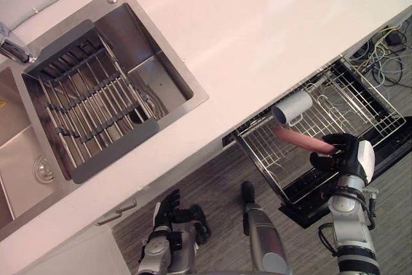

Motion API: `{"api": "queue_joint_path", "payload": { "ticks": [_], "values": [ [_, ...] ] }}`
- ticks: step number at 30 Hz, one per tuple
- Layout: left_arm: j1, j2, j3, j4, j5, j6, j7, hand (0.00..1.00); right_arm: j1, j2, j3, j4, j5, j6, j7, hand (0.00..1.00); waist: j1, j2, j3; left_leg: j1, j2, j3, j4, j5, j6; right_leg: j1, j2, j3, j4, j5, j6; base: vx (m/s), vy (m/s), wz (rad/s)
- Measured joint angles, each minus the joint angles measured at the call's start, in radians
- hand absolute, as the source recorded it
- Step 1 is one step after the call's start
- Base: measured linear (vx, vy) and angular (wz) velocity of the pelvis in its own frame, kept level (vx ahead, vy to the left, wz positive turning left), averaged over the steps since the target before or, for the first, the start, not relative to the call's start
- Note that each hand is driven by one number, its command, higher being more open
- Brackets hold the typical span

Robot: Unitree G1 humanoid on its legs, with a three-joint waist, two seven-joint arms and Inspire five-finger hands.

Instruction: Walk over to the sink, pick up the cup, carry it to the dishwasher, place the cup inside the dishwasher, then close the dishwasher door

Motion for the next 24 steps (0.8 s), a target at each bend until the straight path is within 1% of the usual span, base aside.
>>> {"api": "queue_joint_path", "payload": {
  "ticks": [3, 6, 7, 9, 12, 16, 17, 20, 22, 24],
  "values": [
    [0.0, 0.0, 0.001, -0.012, 0.0, 0.0, 0.001, 0.9, 0.043, 0.005, 0.0, -0.117, 0.024, 0.001, -0.006, 0.9, 0.002, 0.0, 0.0, 0.001, -0.001, 0.0, -0.001, 0.0, 0.0, 0.001, -0.001, 0.0, 0.0, -0.001, 0.002, 0.0, 0.0, 0.0],
    [0.0, 0.0, 0.002, -0.018, 0.001, 0.001, 0.001, 0.9, 0.114, 0.038, -0.003, -0.317, 0.028, -0.005, -0.019, 0.9, -0.001, -0.002, 0.001, 0.017, 0.0, 0.0, -0.002, 0.0, 0.0, 0.017, -0.001, -0.001, 0.0, -0.005, 0.003, 0.0, 0.0, 0.0],
    [0.0, 0.0, 0.002, -0.018, 0.001, 0.001, 0.001, 0.9, 0.126, 0.043, -0.003, -0.347, 0.032, -0.01, -0.02, 0.9, -0.001, -0.002, 0.001, 0.024, 0.0, 0.0, -0.002, 0.0, 0.0, 0.024, 0.0, -0.002, 0.0, -0.006, 0.003, 0.0, 0.0, 0.0],
    [0.0, 0.0, 0.004, -0.02, 0.001, 0.001, -0.001, 0.9, 0.178, 0.062, -0.009, -0.454, 0.045, -0.04, -0.02, 0.9, -0.002, -0.007, 0.004, 0.051, 0.001, -0.001, -0.005, -0.001, -0.001, 0.052, 0.0, -0.006, 0.0, -0.014, 0.003, 0.0, -0.006, 0.04],
    [0.001, 0.001, 0.026, -0.02, 0.003, 0.003, -0.006, 0.9, 0.23, 0.093, -0.032, -0.533, 0.054, -0.08, -0.019, 0.9, -0.004, -0.021, 0.01, 0.072, 0.003, -0.001, -0.01, -0.008, 0.0, 0.072, 0.002, -0.009, -0.001, -0.019, 0.004, 0.0, 0.0, 0.0],
    [0.016, 0.0, 0.07, -0.018, 0.005, 0.012, -0.019, 0.9, 0.295, 0.138, -0.119, -0.566, 0.063, -0.102, -0.018, 0.9, -0.014, -0.037, 0.002, 0.095, 0.008, 0.001, -0.009, -0.012, -0.003, 0.097, 0.004, -0.018, 0.0, -0.03, 0.003, 0.03, 0.001, 0.04],
    [0.027, 0.0, 0.086, -0.019, 0.006, 0.012, -0.022, 0.9, 0.312, 0.149, -0.143, -0.566, 0.075, -0.103, -0.018, 0.9, -0.023, -0.043, -0.004, 0.104, 0.011, 0.003, -0.005, -0.011, -0.004, 0.107, 0.005, -0.02, -0.001, -0.033, 0.003, 0.05, 0.007, 0.0],
    [0.035, 0.006, 0.1, -0.018, 0.02, 0.013, -0.025, 0.9, 0.351, 0.169, -0.184, -0.553, 0.105, -0.105, -0.018, 0.9, -0.028, -0.06, -0.013, 0.126, 0.014, 0.022, -0.001, -0.011, -0.006, 0.12, 0.011, -0.002, -0.001, -0.035, 0.005, 0.05, 0.008, -0.16],
    [0.037, 0.005, 0.1, -0.016, 0.023, 0.014, -0.027, 0.9, 0.371, 0.192, -0.209, -0.5, 0.138, -0.115, -0.016, 0.9, -0.028, -0.07, -0.025, 0.139, 0.015, 0.027, 0.001, -0.014, -0.009, 0.134, 0.011, 0.0, -0.001, -0.04, 0.006, 0.01, 0.006, -0.06],
    [0.041, 0.004, 0.1, -0.016, 0.023, 0.016, -0.028, 0.9, 0.393, 0.243, -0.246, -0.398, 0.191, -0.119, -0.017, 0.9, -0.027, -0.08, -0.047, 0.143, 0.019, 0.022, 0.007, -0.024, -0.01, 0.144, 0.011, -0.009, 0.0, -0.046, 0.006, 0.01, 0.01, 0.08]
  ]
}}
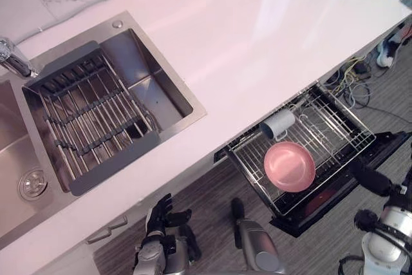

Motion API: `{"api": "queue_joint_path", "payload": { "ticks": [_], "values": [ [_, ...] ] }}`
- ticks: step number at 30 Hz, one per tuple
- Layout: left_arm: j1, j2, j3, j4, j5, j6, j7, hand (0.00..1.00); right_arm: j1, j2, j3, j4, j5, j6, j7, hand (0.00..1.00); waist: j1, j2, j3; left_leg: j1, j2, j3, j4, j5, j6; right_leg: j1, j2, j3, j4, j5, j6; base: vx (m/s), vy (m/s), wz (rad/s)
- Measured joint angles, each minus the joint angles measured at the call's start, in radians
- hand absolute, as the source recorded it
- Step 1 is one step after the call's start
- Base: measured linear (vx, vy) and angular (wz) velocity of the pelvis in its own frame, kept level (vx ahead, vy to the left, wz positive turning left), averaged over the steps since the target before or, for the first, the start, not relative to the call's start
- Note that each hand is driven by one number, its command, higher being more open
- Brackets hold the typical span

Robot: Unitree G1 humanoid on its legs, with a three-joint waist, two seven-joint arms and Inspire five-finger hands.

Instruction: Walk over to the sink, pick up the cup, carry it to the dishwasher, place the cup inside the dishwasher, then close the dishwasher door

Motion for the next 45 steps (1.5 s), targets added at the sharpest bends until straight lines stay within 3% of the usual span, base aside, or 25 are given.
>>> {"api": "queue_joint_path", "payload": {
  "ticks": [4, 10, 15, 19, 27, 32, 33, 41, 45],
  "values": [
    [0.008, -0.001, 0.008, 0.003, -0.001, 0.016, -0.002, 0.9, 0.001, 0.072, -0.072, 0.265, 0.171, 0.007, -0.014, 0.9, -0.003, -0.001, -0.019, 0.004, 0.0, -0.017, 0.019, -0.034, 0.008, 0.005, -0.007, -0.013, 0.036, -0.028, 0.004, -0.01, 0.02, 0.11],
    [0.019, 0.003, 0.078, 0.007, -0.002, 0.022, 0.002, 0.9, -0.042, 0.099, -0.061, 0.626, 0.426, 0.015, 0.029, 0.9, -0.003, 0.002, -0.028, -0.012, -0.01, -0.022, 0.037, -0.048, 0.016, -0.024, -0.021, -0.014, 0.089, -0.058, 0.009, 0.0, 0.013, 0.03],
    [0.016, 0.008, 0.082, 0.005, -0.003, 0.022, 0.002, 0.9, -0.14, 0.088, 0.037, 0.726, 0.575, 0.014, 0.107, 0.9, 0.003, 0.003, -0.025, -0.059, -0.011, -0.029, 0.06, -0.049, 0.017, -0.069, -0.029, -0.02, 0.112, -0.063, 0.008, 0.0, 0.0, 0.06],
    [0.007, 0.01, 0.079, -0.005, -0.017, 0.021, 0.002, 0.9, -0.166, 0.036, 0.138, 0.713, 0.622, 0.012, 0.112, 0.9, 0.006, 0.006, -0.017, -0.105, -0.013, -0.052, 0.082, -0.048, 0.018, -0.103, -0.039, -0.037, 0.131, -0.068, 0.009, -0.01, -0.008, 0.16],
    [-0.026, 0.022, 0.027, -0.06, -0.036, -0.007, 0.006, 0.9, -0.29, -0.075, 0.418, 0.514, 0.586, 0.021, 0.061, 0.9, 0.059, 0.044, 0.027, -0.147, -0.033, -0.098, 0.054, -0.022, 0.028, -0.13, -0.063, -0.082, 0.133, -0.068, 0.008, -0.02, -0.024, 0.18],
    [-0.035, 0.027, -0.002, -0.072, -0.042, -0.012, 0.006, 0.9, -0.53, -0.144, 0.517, 0.515, 0.573, 0.072, 0.033, 0.9, 0.095, 0.067, 0.042, -0.175, -0.036, -0.135, 0.015, 0.036, 0.011, -0.144, -0.066, -0.124, 0.113, -0.062, -0.001, 0.04, -0.06, 0.22],
    [-0.035, 0.027, -0.003, -0.072, -0.043, -0.013, 0.006, 0.9, -0.575, -0.163, 0.534, 0.529, 0.567, 0.111, 0.012, 0.9, 0.104, 0.067, 0.042, -0.176, -0.036, -0.145, 0.0, 0.049, 0.005, -0.142, -0.066, -0.132, 0.108, -0.061, -0.002, 0.1, -0.078, 0.31],
    [-0.039, 0.032, -0.023, -0.041, -0.046, -0.029, 0.006, 0.9, -0.576, -0.237, 0.603, 0.628, 0.352, 0.137, 0.006, 0.9, 0.072, 0.065, 0.045, -0.125, -0.04, -0.199, -0.044, 0.072, -0.008, -0.059, -0.067, -0.179, 0.069, -0.06, -0.004, 0.04, -0.014, 0.18],
    [-0.041, 0.051, -0.024, -0.028, -0.041, -0.029, 0.006, 0.9, -0.547, -0.259, 0.603, 0.637, 0.251, 0.137, 0.074, 0.9, 0.056, 0.065, 0.045, -0.111, -0.043, -0.24, -0.066, 0.1, -0.019, -0.019, -0.065, -0.212, 0.035, -0.055, -0.011, -0.04, -0.047, 0.25]
  ]
}}
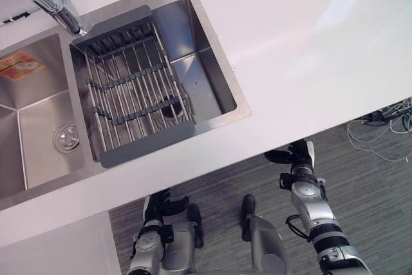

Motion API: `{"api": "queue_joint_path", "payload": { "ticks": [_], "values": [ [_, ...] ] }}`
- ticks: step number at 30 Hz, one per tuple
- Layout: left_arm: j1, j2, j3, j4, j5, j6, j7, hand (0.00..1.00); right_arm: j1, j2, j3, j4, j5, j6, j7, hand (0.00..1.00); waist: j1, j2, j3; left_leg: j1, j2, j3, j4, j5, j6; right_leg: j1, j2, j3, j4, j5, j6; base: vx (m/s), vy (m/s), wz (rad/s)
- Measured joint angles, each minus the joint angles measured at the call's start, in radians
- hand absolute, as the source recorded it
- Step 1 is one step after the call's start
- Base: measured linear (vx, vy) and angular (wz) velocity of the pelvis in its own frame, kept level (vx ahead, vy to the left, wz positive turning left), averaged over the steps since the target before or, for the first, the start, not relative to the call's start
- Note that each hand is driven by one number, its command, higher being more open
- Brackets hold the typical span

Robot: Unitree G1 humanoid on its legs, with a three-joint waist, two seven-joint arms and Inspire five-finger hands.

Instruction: Walk over to the sink, pick up the cup, carry it to the dishwasher, place the cup inside the dishwasher, then close the dishwasher door

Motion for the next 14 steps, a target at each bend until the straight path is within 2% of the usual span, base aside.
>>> {"api": "queue_joint_path", "payload": {
  "ticks": [4, 7, 10, 14],
  "values": [
    [-0.002, 0.031, -0.017, 0.064, 0.004, 0.005, -0.009, 0.9, 0.082, -0.015, -0.007, -0.001, -0.083, -0.035, 0.075, 0.9, -0.004, -0.004, -0.012, 0.04, -0.008, -0.057, -0.048, 0.031, -0.007, 0.063, 0.004, -0.053, -0.033, 0.006, -0.01, -0.06, -0.045, 0.37],
    [0.022, 0.076, -0.016, 0.074, 0.022, 0.017, -0.022, 0.9, 0.163, 0.002, -0.021, -0.017, -0.13, -0.108, 0.136, 0.9, -0.004, -0.019, -0.057, 0.048, -0.012, -0.098, -0.098, 0.057, -0.009, 0.082, 0.007, -0.092, -0.062, 0.017, -0.018, -0.07, -0.044, 0.35],
    [0.047, 0.095, -0.004, 0.074, 0.023, 0.022, -0.024, 0.9, 0.213, 0.039, -0.055, 0.005, -0.156, -0.126, 0.161, 0.9, -0.002, -0.035, -0.093, 0.081, -0.017, -0.119, -0.132, 0.07, -0.007, 0.124, 0.011, -0.114, -0.089, 0.023, -0.017, -0.03, -0.021, 0.24],
    [0.082, 0.115, 0.004, 0.075, 0.041, 0.025, -0.042, 0.9, 0.258, 0.076, -0.111, 0.127, -0.155, -0.135, 0.193, 0.9, -0.001, -0.058, -0.158, 0.112, -0.028, -0.14, -0.162, 0.079, 0.0, 0.176, 0.01, -0.136, -0.138, 0.039, -0.009, 0.0, 0.013, 0.15]
  ]
}}
